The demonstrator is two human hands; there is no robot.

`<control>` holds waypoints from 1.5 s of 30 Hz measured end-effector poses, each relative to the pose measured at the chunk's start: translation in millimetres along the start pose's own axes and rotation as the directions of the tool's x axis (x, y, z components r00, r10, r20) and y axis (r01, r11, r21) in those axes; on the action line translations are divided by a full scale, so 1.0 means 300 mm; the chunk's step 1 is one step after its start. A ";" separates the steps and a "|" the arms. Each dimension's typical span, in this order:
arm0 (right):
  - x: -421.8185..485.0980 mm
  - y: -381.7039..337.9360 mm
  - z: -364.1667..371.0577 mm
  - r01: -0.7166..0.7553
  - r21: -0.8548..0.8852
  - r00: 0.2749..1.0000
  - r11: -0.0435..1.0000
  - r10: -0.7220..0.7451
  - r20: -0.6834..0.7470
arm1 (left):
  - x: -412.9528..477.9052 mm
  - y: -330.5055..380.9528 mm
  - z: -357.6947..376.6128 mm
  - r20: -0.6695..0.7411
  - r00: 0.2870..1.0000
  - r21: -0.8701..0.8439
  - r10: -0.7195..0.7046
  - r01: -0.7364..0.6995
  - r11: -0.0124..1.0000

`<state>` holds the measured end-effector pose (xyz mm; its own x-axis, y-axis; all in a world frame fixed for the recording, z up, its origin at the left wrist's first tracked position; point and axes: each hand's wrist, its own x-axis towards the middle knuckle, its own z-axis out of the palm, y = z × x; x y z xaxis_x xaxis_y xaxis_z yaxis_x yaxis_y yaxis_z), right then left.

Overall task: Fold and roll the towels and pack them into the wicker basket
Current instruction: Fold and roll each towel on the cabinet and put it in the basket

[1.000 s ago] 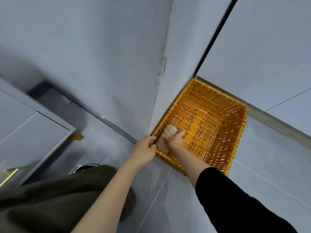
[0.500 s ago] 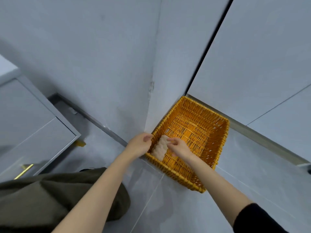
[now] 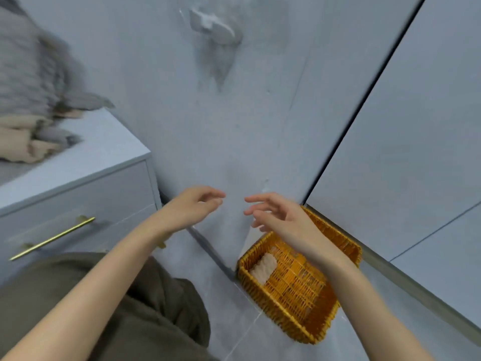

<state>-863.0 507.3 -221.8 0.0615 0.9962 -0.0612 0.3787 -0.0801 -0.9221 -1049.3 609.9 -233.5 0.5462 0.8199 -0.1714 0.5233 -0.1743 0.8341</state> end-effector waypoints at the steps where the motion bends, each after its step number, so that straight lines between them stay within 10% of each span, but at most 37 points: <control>1: 0.017 -0.055 0.020 0.035 -0.007 0.999 0.999 -0.035 0.011 | -0.039 0.008 -0.058 -0.052 0.999 -0.033 0.004 -0.006 0.999; 14: 0.386 -0.455 0.483 0.227 -0.075 0.939 0.971 -0.198 0.282 | -0.442 -0.190 -0.591 -0.495 0.846 -0.199 -0.198 0.112 0.974; 21: 0.601 -0.482 0.782 0.260 -0.154 0.907 0.953 -0.187 0.377 | -0.487 -0.421 -0.734 -0.676 0.678 -0.107 -0.287 0.295 0.949; 31: 0.804 -0.353 1.045 0.397 -0.371 0.902 0.839 -0.281 0.329 | -0.329 -0.624 -0.772 -0.730 0.646 0.251 -0.224 0.558 0.791; 37: 0.874 -0.361 1.104 0.461 -0.291 0.887 0.838 -0.444 0.126 | -0.278 -0.646 -0.805 -0.735 0.668 0.461 -0.115 0.618 0.637; 45: 0.800 -0.552 0.961 0.509 0.231 0.853 0.829 -0.521 -0.009 | -0.263 -0.637 -0.816 -0.740 0.659 0.482 -0.132 0.657 0.579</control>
<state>-1177.2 769.2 -194.1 -0.1362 0.8915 0.4320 0.1320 0.4485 -0.8840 -1352.6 711.9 -251.2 -0.1931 0.9672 0.1652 0.9775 0.1751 0.1173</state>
